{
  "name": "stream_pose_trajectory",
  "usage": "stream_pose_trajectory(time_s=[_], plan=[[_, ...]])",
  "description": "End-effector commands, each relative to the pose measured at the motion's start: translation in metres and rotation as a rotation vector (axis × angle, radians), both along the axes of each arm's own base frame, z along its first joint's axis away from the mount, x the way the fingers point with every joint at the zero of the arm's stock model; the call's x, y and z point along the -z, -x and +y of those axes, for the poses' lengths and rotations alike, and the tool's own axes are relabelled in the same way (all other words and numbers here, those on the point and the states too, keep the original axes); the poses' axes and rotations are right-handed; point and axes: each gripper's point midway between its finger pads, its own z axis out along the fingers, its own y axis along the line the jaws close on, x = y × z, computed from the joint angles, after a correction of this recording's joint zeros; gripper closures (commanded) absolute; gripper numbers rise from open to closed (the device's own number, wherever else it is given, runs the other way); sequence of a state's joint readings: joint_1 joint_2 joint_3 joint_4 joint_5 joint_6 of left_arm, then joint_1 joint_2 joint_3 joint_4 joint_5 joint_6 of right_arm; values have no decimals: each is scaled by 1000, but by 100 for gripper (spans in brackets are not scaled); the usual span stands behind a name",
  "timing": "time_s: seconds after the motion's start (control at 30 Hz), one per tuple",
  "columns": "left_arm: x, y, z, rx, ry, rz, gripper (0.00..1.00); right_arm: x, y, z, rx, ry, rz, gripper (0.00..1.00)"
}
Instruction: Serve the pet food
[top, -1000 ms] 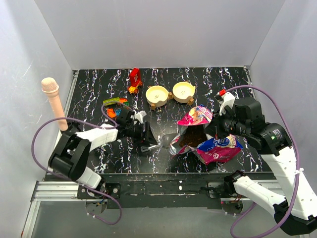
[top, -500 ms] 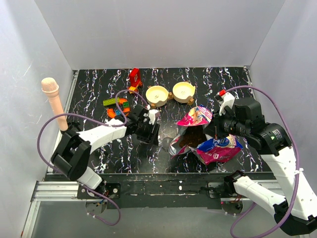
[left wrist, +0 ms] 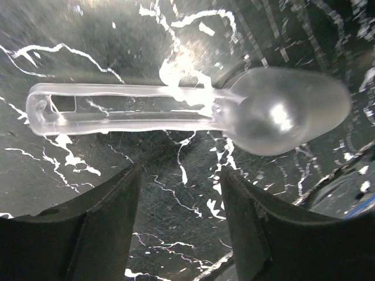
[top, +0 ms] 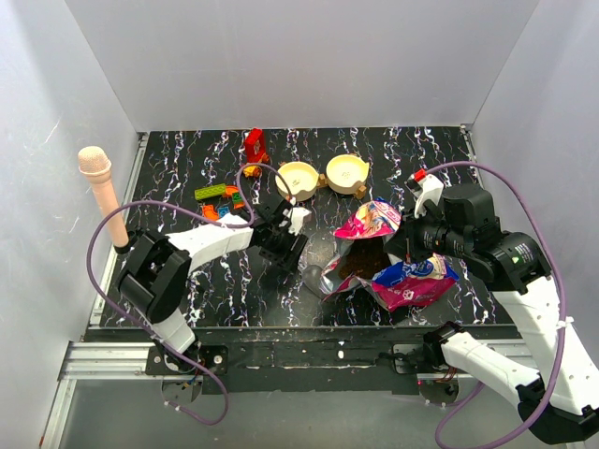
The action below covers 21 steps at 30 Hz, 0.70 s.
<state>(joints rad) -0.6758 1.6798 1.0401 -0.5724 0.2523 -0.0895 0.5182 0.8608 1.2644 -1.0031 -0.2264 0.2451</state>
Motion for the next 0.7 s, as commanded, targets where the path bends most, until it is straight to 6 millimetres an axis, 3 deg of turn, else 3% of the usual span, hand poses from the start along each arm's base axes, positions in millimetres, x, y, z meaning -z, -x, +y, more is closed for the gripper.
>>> stream_pose_trajectory(time_s=[0.0, 0.13, 0.4, 0.57, 0.67], plan=[[-53, -16, -20, -24, 123, -84, 41, -39, 9, 9, -41, -114, -83, 99], [-48, -30, -30, -71, 142, -51, 39, -40, 11, 9, -43, -124, -79, 99], [-18, -60, -33, -137, 147, 43, 51, -45, 12, 7, -45, -117, -99, 99], [2, -57, -22, -171, 112, 93, 55, -47, 12, 7, -46, -121, -104, 99], [-14, -49, -15, -247, 139, 96, 54, -46, 13, 7, -48, -119, -106, 99]])
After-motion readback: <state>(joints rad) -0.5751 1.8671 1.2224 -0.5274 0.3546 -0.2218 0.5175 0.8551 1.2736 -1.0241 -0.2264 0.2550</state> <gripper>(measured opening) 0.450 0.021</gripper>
